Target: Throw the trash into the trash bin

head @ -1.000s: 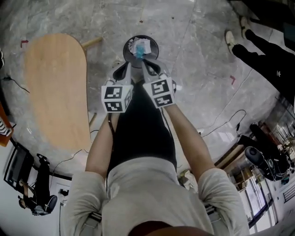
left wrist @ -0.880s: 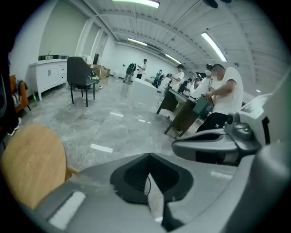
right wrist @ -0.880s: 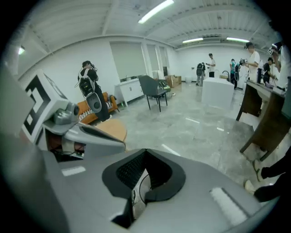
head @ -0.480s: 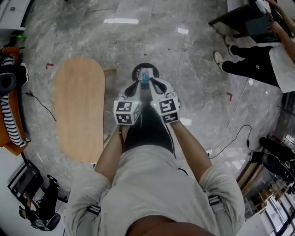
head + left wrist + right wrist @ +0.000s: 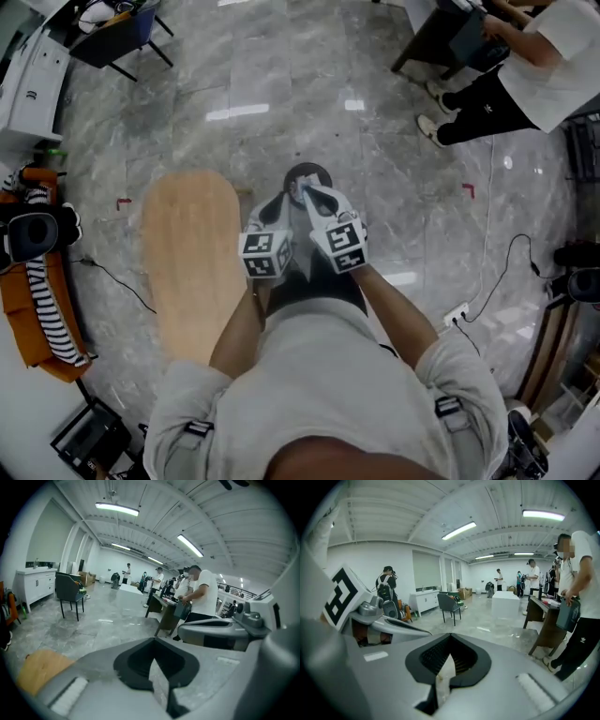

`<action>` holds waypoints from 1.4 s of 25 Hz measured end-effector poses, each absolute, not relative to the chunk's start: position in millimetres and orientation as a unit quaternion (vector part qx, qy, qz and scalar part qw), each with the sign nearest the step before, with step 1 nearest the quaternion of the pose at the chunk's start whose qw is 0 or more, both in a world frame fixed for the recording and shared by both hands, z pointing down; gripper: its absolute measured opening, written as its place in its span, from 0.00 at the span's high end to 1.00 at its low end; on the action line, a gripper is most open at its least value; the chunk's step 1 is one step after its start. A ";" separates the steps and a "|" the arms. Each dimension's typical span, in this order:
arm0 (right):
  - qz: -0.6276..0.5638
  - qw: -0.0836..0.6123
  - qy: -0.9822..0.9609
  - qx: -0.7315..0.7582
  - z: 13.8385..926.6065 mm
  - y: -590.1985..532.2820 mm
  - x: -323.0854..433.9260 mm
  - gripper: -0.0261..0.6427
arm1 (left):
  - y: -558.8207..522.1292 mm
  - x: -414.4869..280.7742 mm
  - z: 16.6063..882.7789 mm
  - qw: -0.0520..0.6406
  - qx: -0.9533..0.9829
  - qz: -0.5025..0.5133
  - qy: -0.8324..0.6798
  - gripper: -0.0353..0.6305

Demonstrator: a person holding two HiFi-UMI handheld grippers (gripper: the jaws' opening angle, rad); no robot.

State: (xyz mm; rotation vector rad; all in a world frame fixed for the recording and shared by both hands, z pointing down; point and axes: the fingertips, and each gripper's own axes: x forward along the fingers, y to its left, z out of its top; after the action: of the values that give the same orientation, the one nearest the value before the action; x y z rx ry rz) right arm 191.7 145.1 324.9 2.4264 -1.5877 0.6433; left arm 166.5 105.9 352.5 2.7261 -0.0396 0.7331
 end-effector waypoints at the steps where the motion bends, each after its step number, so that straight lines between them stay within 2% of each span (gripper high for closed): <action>1: 0.211 0.086 -0.526 0.819 319.7 146.0 182.9 0.95 | 105.7 156.8 346.2 0.156 0.955 0.250 -0.009 0.92; 11: 0.118 0.086 -0.497 0.856 242.5 156.9 128.1 0.95 | 120.8 99.8 285.3 0.144 0.972 0.183 0.025 0.92; 20: 0.087 0.095 -0.483 0.866 215.1 205.5 125.6 0.95 | 150.1 101.9 253.8 0.128 0.980 0.149 0.026 0.92; 35: 0.033 0.055 -0.466 0.883 175.1 297.9 142.0 0.95 | 239.7 121.7 219.4 0.110 0.988 0.103 0.029 0.92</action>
State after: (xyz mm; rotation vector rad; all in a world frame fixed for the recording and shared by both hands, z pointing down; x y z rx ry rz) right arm 142.0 297.9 175.1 2.6792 -1.4131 0.1007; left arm 121.7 239.7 219.4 2.9040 0.0864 0.3020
